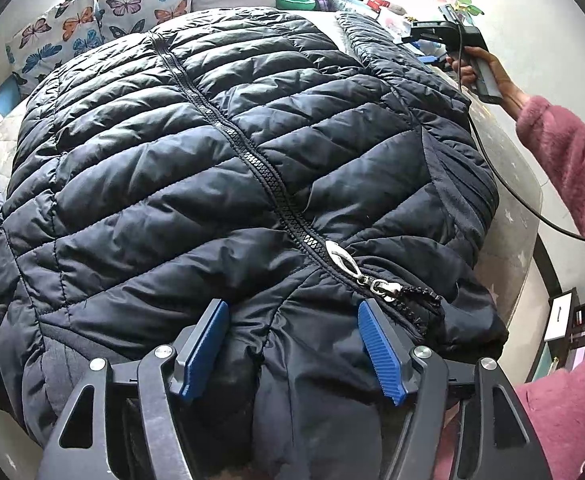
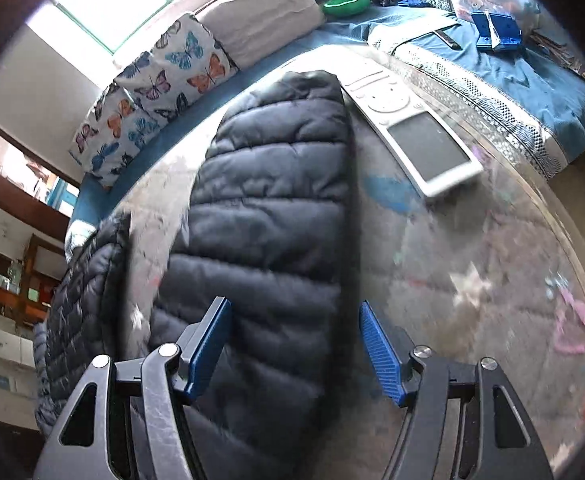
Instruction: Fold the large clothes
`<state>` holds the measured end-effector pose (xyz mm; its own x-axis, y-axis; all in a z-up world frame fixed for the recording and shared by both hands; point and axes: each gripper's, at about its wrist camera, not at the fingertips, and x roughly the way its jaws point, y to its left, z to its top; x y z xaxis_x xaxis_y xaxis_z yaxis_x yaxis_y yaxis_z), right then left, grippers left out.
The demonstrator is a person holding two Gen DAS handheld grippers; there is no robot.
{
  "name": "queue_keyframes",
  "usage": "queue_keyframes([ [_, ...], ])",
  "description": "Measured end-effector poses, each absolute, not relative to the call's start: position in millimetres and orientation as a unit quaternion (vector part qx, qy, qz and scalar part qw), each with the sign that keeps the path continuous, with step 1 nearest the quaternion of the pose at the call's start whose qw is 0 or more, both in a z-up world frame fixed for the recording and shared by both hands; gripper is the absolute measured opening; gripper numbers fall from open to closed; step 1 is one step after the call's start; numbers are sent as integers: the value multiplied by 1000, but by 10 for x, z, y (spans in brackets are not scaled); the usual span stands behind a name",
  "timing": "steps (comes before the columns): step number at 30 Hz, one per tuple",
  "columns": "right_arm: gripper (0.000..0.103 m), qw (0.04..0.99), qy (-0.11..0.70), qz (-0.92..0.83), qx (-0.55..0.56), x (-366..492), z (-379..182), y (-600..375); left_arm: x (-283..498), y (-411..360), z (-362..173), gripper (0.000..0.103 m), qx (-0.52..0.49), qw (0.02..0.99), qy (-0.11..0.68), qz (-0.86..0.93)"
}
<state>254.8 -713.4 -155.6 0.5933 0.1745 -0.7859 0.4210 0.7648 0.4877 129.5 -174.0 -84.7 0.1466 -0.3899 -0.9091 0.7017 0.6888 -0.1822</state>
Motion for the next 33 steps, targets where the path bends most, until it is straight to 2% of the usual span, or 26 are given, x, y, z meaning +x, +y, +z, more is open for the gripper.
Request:
queue_keyframes([
  [1, 45, 825, 443, -70, 343, 2577, -1574, -7138, 1299, -1743, -845, 72, 144, 743, 541, -367],
  [2, 39, 822, 443, -66, 352, 2598, -1585, -7142, 1302, -1743, -846, 72, 142, 743, 542, -367],
  [4, 18, 826, 436, -57, 352, 2612, -1552, -7119, 1310, -1736, -847, 73, 138, 742, 543, -367],
  [7, 13, 839, 425, -53, 336, 2575, -1376, -7044, 1323, -1723, -840, 73, 130, 743, 546, -366],
  [14, 10, 895, 370, 3, 248, 2356, -462, -6446, 1342, -1646, -724, 73, 105, 750, 543, -362],
  [19, 10, 928, 335, 60, 148, 2036, 165, -5602, 1333, -1424, -470, 73, 80, 777, 518, -349],
  [22, 10, 939, 319, 95, 84, 1777, 359, -5014, 1311, -1211, -274, 73, 56, 794, 498, -344],
  [25, 10, 941, 307, 140, 31, 1507, 438, -4421, 1271, -983, -112, 73, 38, 812, 476, -335],
  [30, 10, 913, 329, 240, -43, 1063, 199, -3493, 1202, -652, 48, 73, 16, 825, 453, -337],
  [33, 10, 880, 379, 273, -81, 928, -221, -3058, 1129, -507, 65, 86, 15, 833, 444, -329],
])
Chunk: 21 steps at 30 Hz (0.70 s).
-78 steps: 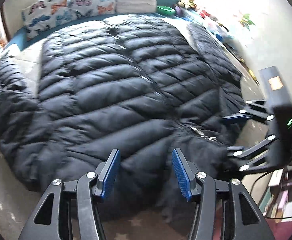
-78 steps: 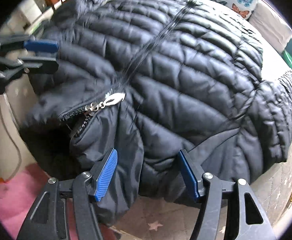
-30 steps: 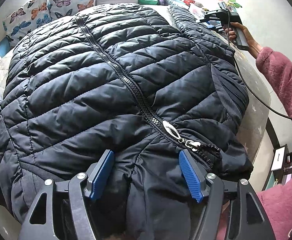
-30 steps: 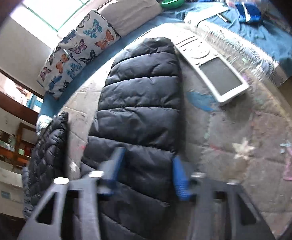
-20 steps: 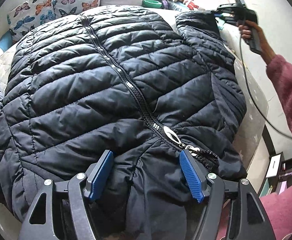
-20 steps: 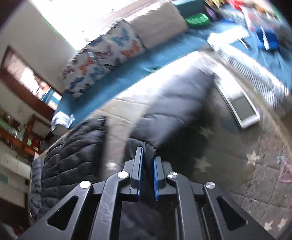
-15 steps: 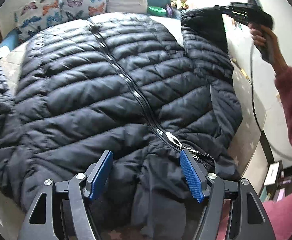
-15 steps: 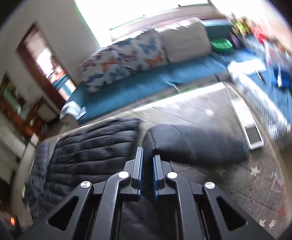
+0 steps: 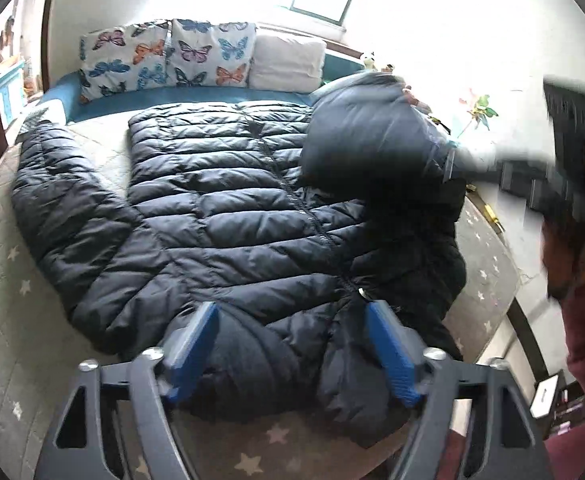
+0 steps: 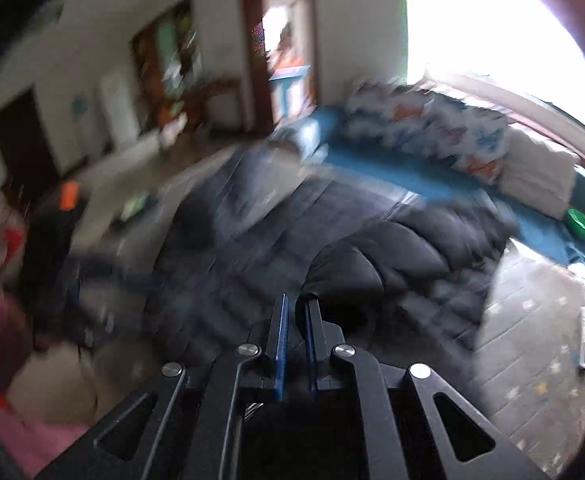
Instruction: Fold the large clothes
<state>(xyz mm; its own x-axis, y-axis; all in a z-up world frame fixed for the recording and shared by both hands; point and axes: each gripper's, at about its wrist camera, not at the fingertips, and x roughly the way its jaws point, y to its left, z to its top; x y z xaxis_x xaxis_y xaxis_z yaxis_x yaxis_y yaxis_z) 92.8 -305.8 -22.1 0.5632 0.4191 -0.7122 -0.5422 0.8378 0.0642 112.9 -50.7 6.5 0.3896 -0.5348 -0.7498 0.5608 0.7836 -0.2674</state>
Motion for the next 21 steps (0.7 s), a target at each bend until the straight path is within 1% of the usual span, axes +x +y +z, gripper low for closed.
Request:
queue_keyframes([
  [2, 10, 860, 415, 283, -95, 881, -524, -2898, 1091, -431, 73, 86, 13, 836, 440, -327],
  [5, 10, 843, 448, 282, -91, 851, -746, -2873, 1059, -325, 90, 86, 1, 835, 442, -328],
  [9, 10, 848, 453, 273, -31, 823, -638, -3261, 1035, -263, 151, 86, -3, 839, 438, -323],
  [12, 11, 871, 436, 227, 9, 853, -488, -3638, 1045, -240, 233, 86, -15, 841, 429, -328],
  [14, 16, 883, 429, 188, 39, 945, -412, -3998, 1073, -267, 288, 86, -17, 844, 422, -331],
  [16, 31, 890, 427, 145, 70, 1072, -424, -4332, 1128, -347, 311, 86, -19, 842, 422, -336],
  [18, 34, 890, 430, 124, 88, 1141, -497, -4472, 1220, -454, 294, 86, -18, 839, 425, -340],
  [21, 34, 880, 451, 107, 109, 1254, -769, -4597, 1401, -631, 157, 86, -17, 829, 436, -350],
])
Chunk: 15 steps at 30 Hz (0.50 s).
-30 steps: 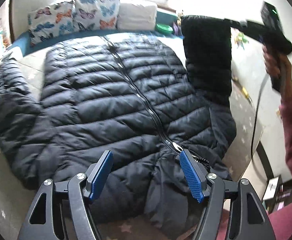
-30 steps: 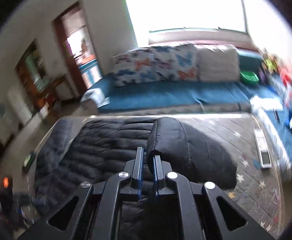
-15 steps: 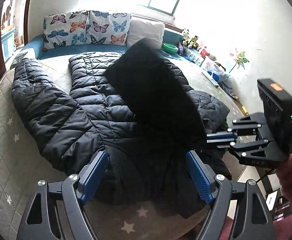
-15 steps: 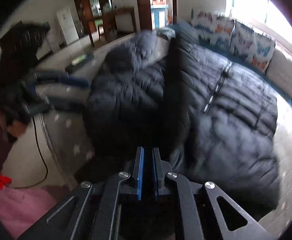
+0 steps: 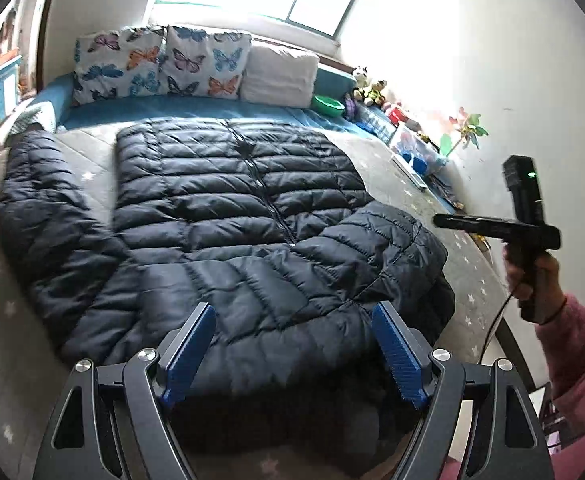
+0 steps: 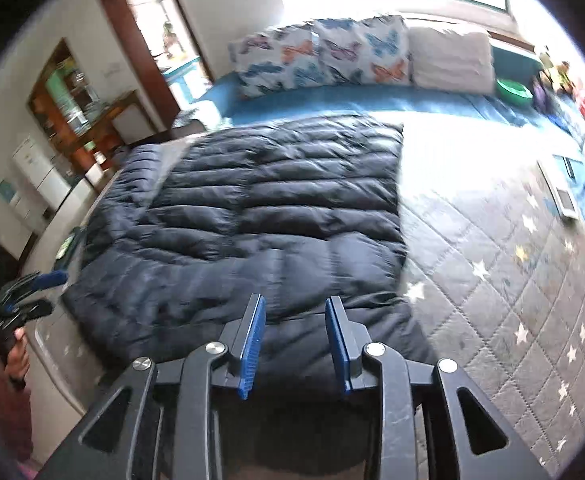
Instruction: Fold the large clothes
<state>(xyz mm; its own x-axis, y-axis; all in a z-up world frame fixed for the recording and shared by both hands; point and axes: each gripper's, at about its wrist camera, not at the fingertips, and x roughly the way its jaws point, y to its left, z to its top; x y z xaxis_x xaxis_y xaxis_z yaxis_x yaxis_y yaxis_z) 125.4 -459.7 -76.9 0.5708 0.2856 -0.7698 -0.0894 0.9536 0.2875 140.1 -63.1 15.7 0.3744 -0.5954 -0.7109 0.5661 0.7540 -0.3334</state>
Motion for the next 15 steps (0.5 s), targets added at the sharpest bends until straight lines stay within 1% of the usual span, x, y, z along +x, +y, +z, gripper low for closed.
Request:
queue_keyframes([
  [3, 34, 861, 489, 86, 114, 1398, -1143, -4618, 1583, -750, -106, 84, -7, 820, 463, -336],
  [4, 34, 854, 502, 82, 114, 1418, -1295, -4622, 1650, -749, -241, 82, -12, 813, 480, -329],
  [6, 34, 852, 501, 86, 124, 1388, -1422, -4647, 1741, -711, -449, 78, -23, 804, 498, -324],
  [7, 34, 853, 499, 88, 127, 1370, -1443, -4652, 1771, -677, -543, 70, -25, 805, 501, -318],
  [8, 34, 852, 500, 88, 126, 1368, -1436, -4657, 1799, -648, -625, 67, -30, 804, 504, -314],
  [11, 34, 847, 512, 81, 119, 1411, -1419, -4641, 1858, -556, -732, 66, -58, 801, 502, -322],
  [12, 34, 845, 517, 74, 115, 1427, -1407, -4623, 1869, -531, -734, 63, -68, 800, 504, -319],
  [15, 34, 849, 521, 47, 71, 1439, -1288, -4508, 1842, -440, -636, 63, -87, 804, 497, -313],
])
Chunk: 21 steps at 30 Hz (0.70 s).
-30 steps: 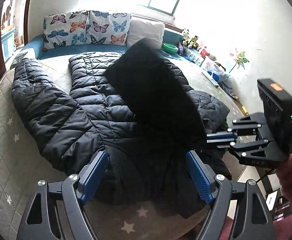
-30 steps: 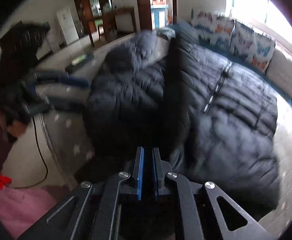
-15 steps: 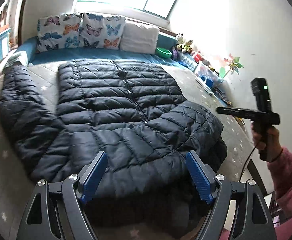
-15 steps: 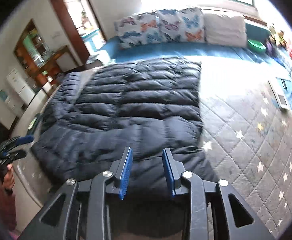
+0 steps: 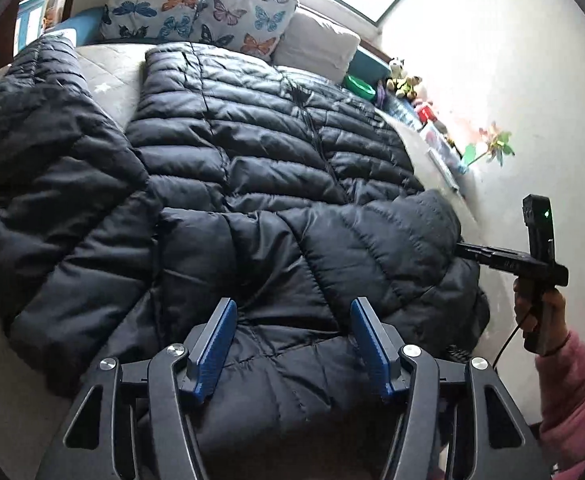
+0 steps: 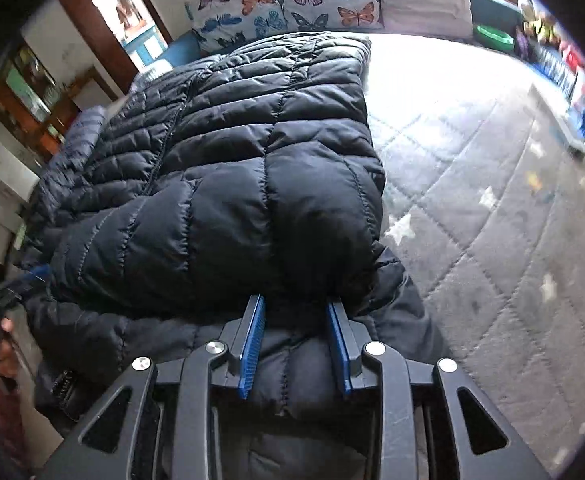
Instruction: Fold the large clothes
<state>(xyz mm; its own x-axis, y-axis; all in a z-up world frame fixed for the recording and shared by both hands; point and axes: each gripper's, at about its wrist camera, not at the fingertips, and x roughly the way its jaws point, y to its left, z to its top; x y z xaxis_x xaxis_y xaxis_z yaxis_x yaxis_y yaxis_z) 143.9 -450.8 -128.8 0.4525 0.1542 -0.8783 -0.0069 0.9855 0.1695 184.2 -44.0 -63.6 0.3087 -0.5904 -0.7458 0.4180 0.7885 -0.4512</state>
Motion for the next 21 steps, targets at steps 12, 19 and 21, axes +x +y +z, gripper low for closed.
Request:
queue_keyframes([
  [12, 54, 843, 532, 76, 1, 1575, -1425, -3954, 2119, 500, -141, 64, -134, 851, 460, -213],
  [19, 57, 837, 541, 74, 18, 1628, -1412, -3990, 2813, 1384, -42, 76, -216, 850, 465, -120],
  [21, 58, 836, 543, 72, 19, 1629, -1410, -3976, 3064, 1592, -33, 76, -233, 848, 465, -103],
])
